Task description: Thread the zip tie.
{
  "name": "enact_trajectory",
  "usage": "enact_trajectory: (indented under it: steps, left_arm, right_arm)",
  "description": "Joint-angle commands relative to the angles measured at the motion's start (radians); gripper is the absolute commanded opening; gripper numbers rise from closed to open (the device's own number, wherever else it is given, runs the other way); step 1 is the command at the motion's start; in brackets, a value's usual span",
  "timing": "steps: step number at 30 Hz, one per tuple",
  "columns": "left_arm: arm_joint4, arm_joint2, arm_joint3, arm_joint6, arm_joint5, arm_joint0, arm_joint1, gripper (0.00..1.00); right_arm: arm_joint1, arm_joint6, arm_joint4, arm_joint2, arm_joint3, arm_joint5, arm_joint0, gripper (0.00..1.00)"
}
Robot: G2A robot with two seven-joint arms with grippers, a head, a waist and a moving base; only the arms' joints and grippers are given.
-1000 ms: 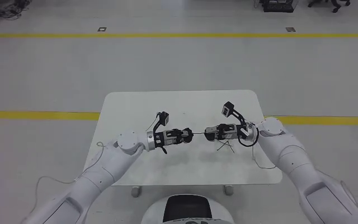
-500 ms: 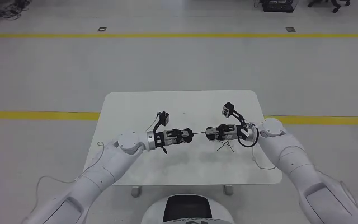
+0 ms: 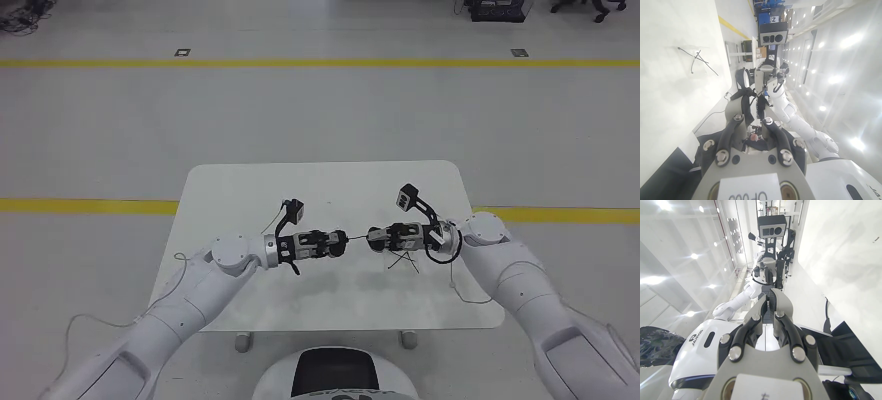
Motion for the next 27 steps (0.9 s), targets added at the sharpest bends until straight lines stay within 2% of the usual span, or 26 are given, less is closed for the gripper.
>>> enact_trajectory:
  steps: [1,21,23,27]
  left_arm:
    - [0.0,0.0,0.0,0.0,0.0,0.0,0.0,1.0]
    - [0.0,0.0,0.0,0.0,0.0,0.0,0.0,1.0]
    - [0.003,0.003,-0.017,0.019,0.01,0.009,-0.001,1.0]
    - [-0.021,0.0,-0.025,0.012,0.017,0.012,-0.003,1.0]
  right_arm:
    - [-0.001,0.0,0.009,-0.002,0.003,0.0,0.0,0.0]
    - [-0.004,0.0,0.033,-0.024,0.018,0.0,0.012,0.0]
    - [-0.004,-0.029,0.016,-0.025,-0.005,0.006,0.001,0.0]
    - [0.001,-0.034,-0.003,-0.015,-0.048,0.022,-0.018,0.0]
